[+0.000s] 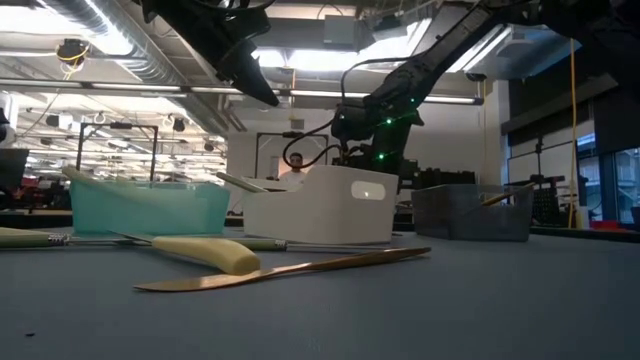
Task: Sort silverware by color (type)
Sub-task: Put the top gold table knife into the black bin
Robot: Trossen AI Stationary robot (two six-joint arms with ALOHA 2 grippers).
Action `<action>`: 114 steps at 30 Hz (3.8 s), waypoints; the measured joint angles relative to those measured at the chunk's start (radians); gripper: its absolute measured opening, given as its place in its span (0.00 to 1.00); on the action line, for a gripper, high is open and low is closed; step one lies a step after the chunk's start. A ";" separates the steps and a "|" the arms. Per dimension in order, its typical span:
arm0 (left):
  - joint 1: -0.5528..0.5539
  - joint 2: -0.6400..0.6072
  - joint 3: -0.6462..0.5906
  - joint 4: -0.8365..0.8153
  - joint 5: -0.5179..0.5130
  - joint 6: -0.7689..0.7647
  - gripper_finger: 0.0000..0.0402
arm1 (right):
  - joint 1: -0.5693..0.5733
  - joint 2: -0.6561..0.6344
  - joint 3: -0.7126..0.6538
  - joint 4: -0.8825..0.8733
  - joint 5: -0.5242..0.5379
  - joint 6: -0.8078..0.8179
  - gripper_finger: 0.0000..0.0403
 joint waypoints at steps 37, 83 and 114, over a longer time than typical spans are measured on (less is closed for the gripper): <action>-0.018 0.000 0.000 0.002 0.005 -0.019 0.23 | 0.000 -0.013 0.659 -0.777 -0.001 0.101 0.03; -0.017 0.000 0.000 -0.027 0.030 -0.028 0.23 | 0.000 -0.682 -0.244 -0.819 -0.091 0.578 0.03; -0.017 0.000 0.000 -0.027 0.031 -0.028 0.23 | -0.205 -0.479 -0.258 -0.596 -0.140 0.438 0.03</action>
